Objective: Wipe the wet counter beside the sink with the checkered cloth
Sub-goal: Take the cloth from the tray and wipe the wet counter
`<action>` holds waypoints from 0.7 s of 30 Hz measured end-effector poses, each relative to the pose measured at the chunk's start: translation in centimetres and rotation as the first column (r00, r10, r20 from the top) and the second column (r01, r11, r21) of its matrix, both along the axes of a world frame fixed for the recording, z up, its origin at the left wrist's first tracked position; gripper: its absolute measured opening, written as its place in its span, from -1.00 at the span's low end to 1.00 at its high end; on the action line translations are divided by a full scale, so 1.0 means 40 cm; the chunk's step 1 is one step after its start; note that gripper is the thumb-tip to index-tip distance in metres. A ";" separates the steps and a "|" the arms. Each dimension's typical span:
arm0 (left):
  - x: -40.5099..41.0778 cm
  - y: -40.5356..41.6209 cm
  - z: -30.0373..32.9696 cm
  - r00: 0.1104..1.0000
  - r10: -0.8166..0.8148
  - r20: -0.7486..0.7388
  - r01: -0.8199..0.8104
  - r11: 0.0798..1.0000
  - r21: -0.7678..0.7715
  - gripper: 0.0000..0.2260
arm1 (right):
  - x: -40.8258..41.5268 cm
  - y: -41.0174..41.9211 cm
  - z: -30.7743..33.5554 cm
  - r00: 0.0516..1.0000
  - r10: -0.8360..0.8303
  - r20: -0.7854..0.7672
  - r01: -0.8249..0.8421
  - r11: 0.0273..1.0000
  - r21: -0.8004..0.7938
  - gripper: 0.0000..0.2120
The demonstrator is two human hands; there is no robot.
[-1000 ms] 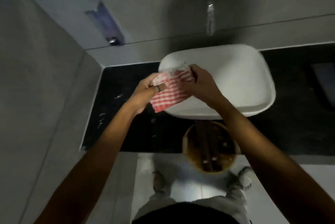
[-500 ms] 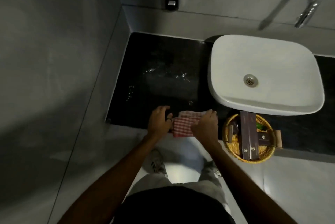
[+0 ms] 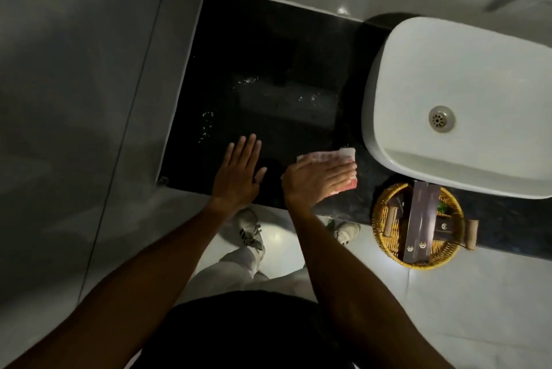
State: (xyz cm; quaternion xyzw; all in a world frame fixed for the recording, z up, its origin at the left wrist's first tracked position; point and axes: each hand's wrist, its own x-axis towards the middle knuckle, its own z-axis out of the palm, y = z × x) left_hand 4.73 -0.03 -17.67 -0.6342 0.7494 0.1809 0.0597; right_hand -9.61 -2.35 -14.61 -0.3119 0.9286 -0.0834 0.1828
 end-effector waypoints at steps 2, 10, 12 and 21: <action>0.005 -0.004 -0.010 1.000 -0.009 0.017 0.009 1.000 -0.023 -0.38 | -0.003 -0.078 -0.023 0.997 0.073 -0.022 -0.074 0.997 -0.012 -0.22; 0.016 0.003 -0.040 1.000 -0.018 -0.025 0.016 0.994 -0.110 -0.40 | 0.017 -0.419 -0.064 0.860 0.494 -0.127 -0.498 0.867 0.006 -0.25; 0.016 0.006 -0.043 0.999 -0.025 -0.031 0.021 0.992 -0.128 -0.40 | 0.052 -0.473 -0.071 0.717 0.685 -0.131 -0.693 0.721 -0.023 -0.27; 0.014 0.005 -0.035 0.998 -0.032 -0.055 0.025 0.992 -0.125 -0.40 | 0.183 -0.462 -0.060 -0.241 0.944 -0.224 -0.966 -0.256 -0.041 -0.33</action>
